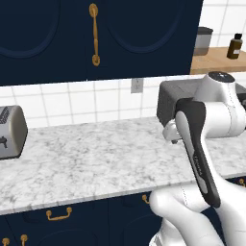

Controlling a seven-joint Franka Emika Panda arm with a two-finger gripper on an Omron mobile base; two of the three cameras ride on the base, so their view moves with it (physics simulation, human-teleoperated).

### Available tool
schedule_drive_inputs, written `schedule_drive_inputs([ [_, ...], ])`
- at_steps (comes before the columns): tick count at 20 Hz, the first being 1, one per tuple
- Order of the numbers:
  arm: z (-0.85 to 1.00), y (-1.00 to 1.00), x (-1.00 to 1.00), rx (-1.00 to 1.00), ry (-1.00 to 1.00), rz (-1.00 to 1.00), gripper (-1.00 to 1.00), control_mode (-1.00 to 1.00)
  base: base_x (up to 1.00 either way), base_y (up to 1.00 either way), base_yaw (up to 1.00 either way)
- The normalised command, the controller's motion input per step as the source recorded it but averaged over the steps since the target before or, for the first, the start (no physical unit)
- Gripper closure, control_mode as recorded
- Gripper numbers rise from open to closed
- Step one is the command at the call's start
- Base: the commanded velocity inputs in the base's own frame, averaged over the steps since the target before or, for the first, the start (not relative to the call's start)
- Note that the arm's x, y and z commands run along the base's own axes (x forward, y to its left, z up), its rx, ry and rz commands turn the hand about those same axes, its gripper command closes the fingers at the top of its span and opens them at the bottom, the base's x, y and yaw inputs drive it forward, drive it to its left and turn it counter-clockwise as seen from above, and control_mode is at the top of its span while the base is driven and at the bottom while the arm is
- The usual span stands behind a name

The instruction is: Navigate to the oven.

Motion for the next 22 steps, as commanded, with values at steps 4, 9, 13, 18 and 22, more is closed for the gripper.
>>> schedule_drive_inputs([
  [4,0.00,0.00,0.00,0.00,0.00,0.00,-1.00,1.00,-0.29,0.00,0.00],
  [9,0.00,0.00,0.00,0.00,0.00,0.00,-1.00,1.00,-1.00,0.00,-0.03],
  [13,0.00,0.00,0.00,0.00,0.00,0.00,-1.00,1.00,-0.78,-0.14,-0.03],
  [18,0.00,0.00,0.00,0.00,0.00,0.00,-1.00,1.00,-0.13,-0.74,-0.45],
  [22,0.00,0.00,0.00,0.00,0.00,0.00,-1.00,1.00,0.00,-0.48,-0.77],
])
